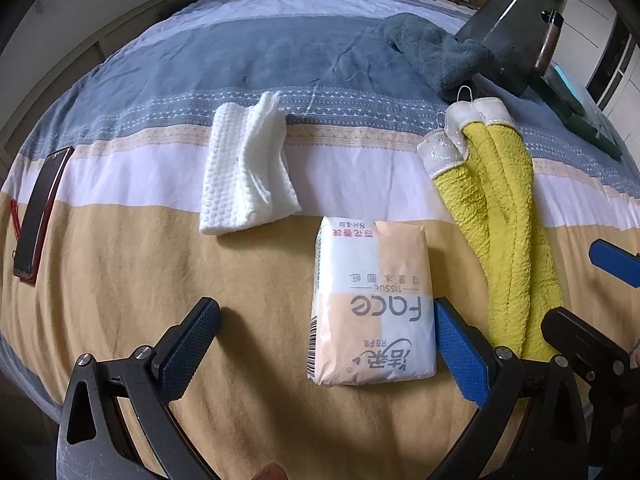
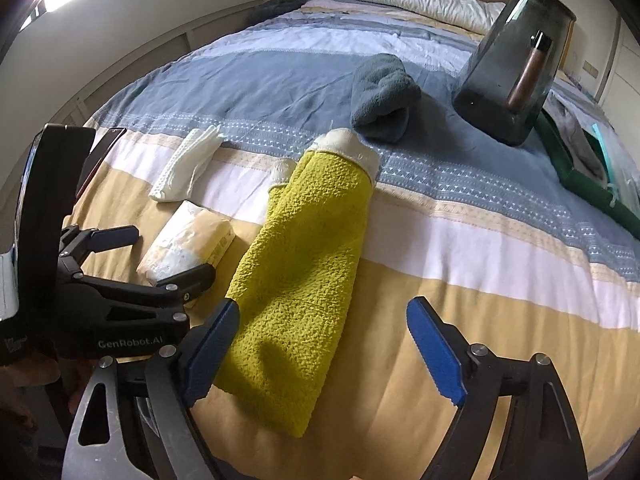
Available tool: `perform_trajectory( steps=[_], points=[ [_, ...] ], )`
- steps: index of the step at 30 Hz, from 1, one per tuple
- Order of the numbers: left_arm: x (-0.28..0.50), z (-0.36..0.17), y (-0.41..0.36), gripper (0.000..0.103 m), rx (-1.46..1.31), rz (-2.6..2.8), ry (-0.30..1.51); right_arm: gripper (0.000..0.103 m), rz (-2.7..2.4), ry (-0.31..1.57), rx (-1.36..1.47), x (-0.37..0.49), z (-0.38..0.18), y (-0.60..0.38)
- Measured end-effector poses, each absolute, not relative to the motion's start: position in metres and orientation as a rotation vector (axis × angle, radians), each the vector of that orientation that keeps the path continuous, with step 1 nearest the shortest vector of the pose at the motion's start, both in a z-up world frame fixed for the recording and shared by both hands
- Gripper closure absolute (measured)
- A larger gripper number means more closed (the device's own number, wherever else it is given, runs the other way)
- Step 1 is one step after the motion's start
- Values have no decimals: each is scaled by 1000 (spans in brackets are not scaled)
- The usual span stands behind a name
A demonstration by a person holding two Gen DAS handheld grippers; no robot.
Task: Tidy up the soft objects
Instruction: 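Close the right tool on the yellow towel's end while the left tool approaches the tissue pack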
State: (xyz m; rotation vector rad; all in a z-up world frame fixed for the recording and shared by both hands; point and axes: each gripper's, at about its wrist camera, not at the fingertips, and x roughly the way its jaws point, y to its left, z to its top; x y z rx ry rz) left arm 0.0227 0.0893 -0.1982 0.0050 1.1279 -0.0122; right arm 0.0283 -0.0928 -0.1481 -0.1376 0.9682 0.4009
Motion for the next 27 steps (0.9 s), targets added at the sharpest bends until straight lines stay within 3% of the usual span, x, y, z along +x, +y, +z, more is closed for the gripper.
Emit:
perform_trajectory(
  steps=[10, 15, 27],
  points=[
    [25, -201, 88, 2, 29, -26, 1126, 22, 410, 997, -101, 46, -160, -83],
    [28, -204, 88, 5, 39, -32, 1128, 33, 417, 1032, -84, 56, -169, -78],
    [30, -208, 90, 6, 56, -38, 1129, 40, 462, 1072, -57, 73, -179, -75]
  ],
)
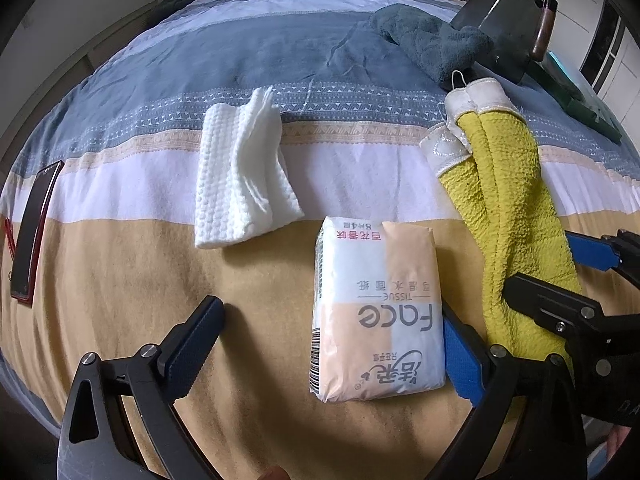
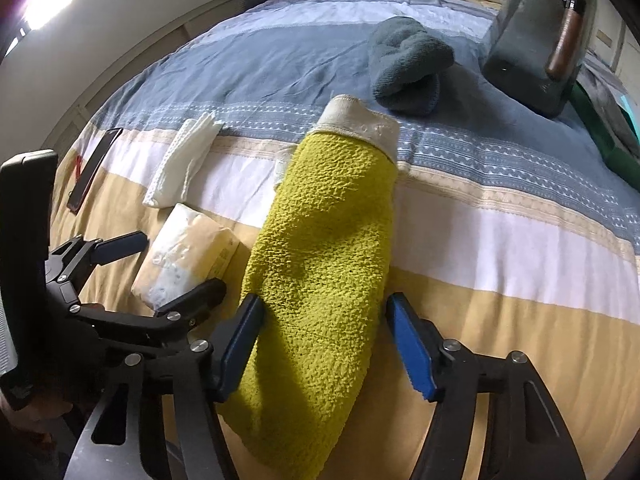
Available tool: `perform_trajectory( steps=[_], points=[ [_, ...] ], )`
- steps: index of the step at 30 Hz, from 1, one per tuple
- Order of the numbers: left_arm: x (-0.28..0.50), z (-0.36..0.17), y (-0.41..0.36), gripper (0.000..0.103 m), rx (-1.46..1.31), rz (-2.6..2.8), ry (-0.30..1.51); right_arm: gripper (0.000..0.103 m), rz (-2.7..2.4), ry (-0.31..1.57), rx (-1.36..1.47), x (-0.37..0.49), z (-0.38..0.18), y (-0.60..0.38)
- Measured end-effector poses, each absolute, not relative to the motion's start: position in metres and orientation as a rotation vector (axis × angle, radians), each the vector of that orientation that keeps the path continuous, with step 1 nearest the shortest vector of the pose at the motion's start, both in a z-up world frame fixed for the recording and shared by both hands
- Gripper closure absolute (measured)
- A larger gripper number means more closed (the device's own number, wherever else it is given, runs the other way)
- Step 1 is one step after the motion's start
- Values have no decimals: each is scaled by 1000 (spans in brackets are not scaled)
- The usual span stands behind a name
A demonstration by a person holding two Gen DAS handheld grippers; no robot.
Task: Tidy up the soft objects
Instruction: 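Close the right tool on the yellow towel's end while the left tool approaches the tissue pack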
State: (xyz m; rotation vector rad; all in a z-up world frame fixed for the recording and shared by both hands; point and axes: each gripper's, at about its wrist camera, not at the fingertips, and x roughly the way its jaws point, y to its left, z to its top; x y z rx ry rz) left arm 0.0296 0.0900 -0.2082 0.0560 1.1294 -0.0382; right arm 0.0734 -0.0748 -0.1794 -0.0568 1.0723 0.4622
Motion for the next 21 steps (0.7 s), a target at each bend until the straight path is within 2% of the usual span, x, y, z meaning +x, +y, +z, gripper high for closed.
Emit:
perform_trajectory(
  steps=[7, 9, 11, 21],
  points=[
    [28, -210, 87, 7, 72, -28, 1134, 53, 514, 1096, -55, 79, -186, -67],
    [27, -210, 84, 7, 79, -25, 1135, 61, 527, 1102, -60, 82, -188, -65],
    [25, -210, 82, 7, 91, -22, 1134, 66, 535, 1105, -73, 82, -189, -63],
    [25, -207, 76, 7, 77, -17, 1134, 80, 533, 1081, -147, 78, -186, -51]
  ],
)
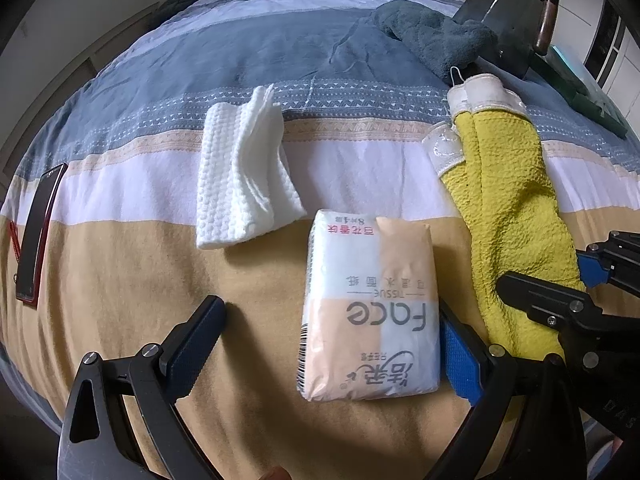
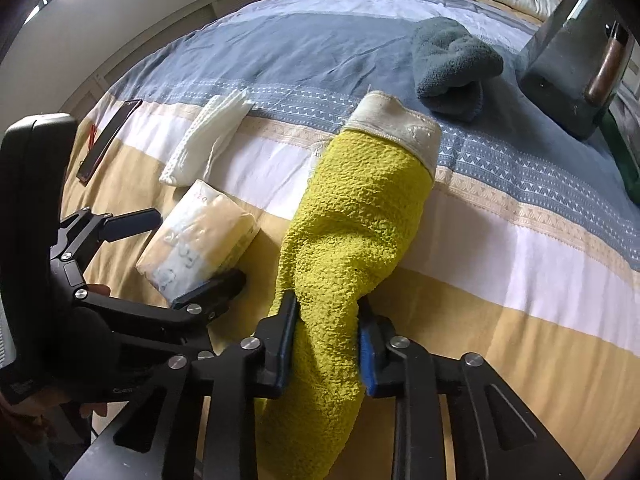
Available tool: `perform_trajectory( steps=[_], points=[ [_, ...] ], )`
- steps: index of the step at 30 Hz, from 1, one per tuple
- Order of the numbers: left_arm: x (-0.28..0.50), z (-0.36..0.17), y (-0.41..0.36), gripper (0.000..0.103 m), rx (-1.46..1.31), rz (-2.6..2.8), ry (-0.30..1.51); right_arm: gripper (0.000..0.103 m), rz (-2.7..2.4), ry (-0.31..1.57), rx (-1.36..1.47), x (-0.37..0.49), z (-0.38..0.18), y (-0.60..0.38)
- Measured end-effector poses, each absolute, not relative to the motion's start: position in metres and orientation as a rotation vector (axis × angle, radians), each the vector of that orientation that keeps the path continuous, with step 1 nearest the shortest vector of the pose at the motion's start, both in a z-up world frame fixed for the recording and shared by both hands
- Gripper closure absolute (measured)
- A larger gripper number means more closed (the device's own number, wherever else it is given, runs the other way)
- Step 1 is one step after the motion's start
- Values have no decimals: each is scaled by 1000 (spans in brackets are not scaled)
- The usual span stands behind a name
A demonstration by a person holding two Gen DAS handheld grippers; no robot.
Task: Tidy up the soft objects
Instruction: 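Close the right tool on the yellow towel's end while the left tool approaches the tissue pack, then close the left tool on the 'Face' tissue pack while the right tool holds the towel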
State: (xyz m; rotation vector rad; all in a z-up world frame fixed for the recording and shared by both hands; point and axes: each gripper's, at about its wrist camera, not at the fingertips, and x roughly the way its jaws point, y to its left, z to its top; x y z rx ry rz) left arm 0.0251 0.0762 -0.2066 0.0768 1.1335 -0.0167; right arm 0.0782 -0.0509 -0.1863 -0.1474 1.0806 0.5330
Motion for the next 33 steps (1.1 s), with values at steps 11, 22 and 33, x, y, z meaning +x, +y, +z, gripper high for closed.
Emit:
perform_trajectory(
  steps=[11, 22, 33],
  points=[
    [22, -202, 69, 30, 58, -3, 1122, 86, 524, 1061, -186, 67, -174, -69],
    [26, -200, 65, 39, 52, 26, 1129, 85, 497, 1062, -178, 63, -163, -92],
    [28, -199, 66, 39, 47, 21, 1135, 51, 507, 1100, -65, 74, -167, -98]
  ],
)
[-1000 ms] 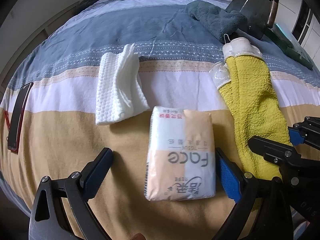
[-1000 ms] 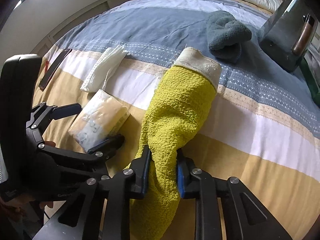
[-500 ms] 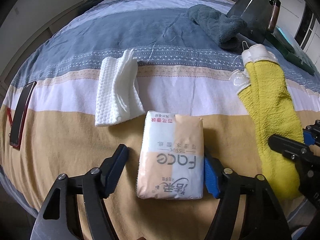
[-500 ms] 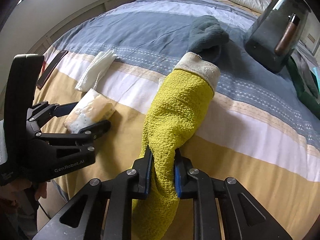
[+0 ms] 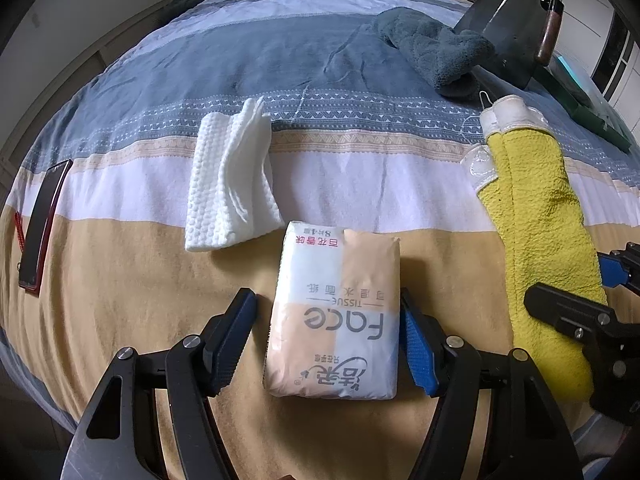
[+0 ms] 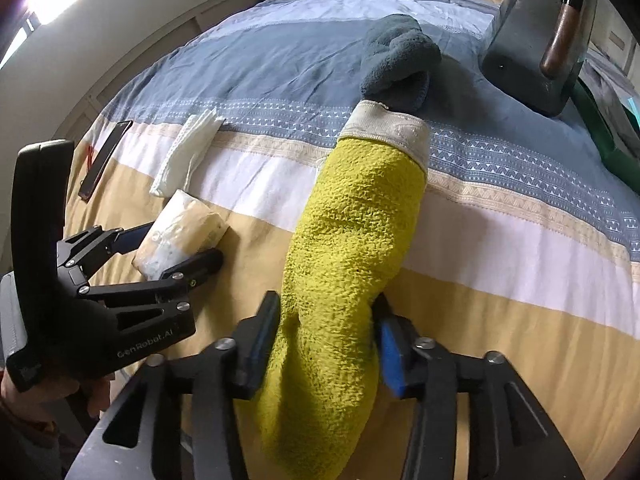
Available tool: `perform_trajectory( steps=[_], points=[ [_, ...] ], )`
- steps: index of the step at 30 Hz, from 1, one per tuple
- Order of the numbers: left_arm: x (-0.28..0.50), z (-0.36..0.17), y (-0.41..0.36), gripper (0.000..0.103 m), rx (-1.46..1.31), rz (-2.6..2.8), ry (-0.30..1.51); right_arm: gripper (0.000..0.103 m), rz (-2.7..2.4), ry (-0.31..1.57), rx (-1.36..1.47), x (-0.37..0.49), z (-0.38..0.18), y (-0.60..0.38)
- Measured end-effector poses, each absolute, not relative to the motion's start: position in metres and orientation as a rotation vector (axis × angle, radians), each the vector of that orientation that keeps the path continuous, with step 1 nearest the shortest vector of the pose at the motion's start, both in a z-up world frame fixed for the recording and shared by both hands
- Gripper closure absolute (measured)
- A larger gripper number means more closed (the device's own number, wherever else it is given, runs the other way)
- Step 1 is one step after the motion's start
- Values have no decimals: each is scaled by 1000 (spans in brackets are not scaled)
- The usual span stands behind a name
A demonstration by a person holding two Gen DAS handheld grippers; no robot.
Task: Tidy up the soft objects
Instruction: 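Close the left tool on the 'Face' tissue pack while the right tool holds the towel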
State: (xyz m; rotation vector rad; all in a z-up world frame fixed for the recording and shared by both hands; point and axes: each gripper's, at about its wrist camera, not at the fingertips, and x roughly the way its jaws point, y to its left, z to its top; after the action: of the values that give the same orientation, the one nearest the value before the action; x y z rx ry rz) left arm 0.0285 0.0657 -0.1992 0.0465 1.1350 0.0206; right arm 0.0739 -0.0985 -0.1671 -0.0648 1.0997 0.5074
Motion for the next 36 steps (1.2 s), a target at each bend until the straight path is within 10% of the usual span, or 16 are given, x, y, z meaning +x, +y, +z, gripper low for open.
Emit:
perform_trajectory(
  steps=[5, 10, 21, 36],
  points=[
    [29, -200, 67, 39, 50, 17, 1134, 32, 487, 1100, -68, 74, -171, -91],
    [29, -201, 63, 39, 56, 23, 1136, 33, 448, 1116, -117, 75, -181, -81],
    [33, -203, 56, 40, 78, 54, 1151, 78, 404, 1118, -142, 86, -189, -80],
    [28, -199, 47, 56, 90, 71, 1145, 84, 412, 1084, -152, 79, -177, -94]
  ],
)
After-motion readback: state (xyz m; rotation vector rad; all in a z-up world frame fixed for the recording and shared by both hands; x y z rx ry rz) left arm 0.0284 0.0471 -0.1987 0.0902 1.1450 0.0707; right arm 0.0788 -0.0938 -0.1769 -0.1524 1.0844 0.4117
